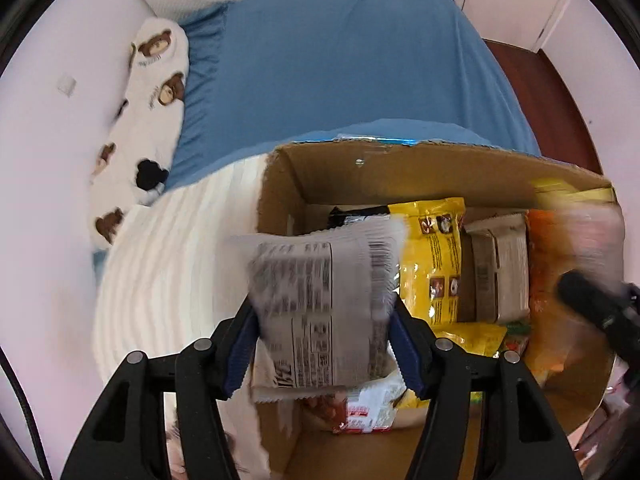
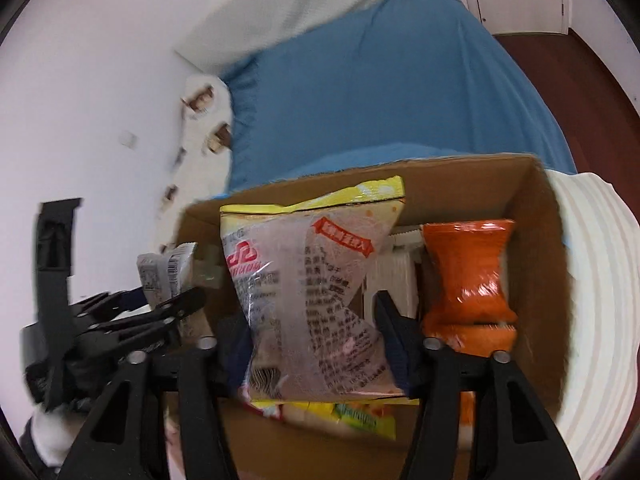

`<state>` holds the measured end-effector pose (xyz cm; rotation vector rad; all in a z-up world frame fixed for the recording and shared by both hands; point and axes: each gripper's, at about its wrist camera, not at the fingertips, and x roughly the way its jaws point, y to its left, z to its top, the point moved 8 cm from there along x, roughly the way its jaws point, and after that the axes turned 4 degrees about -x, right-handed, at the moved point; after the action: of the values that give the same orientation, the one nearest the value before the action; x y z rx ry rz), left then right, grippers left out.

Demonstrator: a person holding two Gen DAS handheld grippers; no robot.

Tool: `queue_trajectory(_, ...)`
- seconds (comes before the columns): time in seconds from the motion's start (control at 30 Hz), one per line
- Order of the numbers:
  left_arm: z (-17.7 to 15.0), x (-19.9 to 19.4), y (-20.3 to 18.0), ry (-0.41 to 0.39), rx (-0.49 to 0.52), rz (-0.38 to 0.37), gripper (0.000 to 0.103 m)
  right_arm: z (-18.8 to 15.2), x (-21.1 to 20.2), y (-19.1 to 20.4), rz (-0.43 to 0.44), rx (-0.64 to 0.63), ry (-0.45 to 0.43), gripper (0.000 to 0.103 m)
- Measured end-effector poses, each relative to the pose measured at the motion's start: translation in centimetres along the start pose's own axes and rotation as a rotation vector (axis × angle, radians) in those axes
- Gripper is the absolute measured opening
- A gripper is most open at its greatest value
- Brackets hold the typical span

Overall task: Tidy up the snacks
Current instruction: 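Carry both packets into the box and open both tools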

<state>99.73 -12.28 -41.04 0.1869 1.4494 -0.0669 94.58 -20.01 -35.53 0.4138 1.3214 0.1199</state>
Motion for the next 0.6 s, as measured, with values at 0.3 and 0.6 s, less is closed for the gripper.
queue_trajectory(0.3,1.1,0.7,-1.1,-0.005,-0.011,-0.045,0.083,0.6,1.8,-2.3,-0.086,-0.028,0.010,0.096)
queue_trajectory(0.6,-0.5,-1.1,-2.4,-0.049,-0.059,-0.122,0.083,-2.1,-1.4,-5.5,-0.166,-0.036,-0.015,0.096)
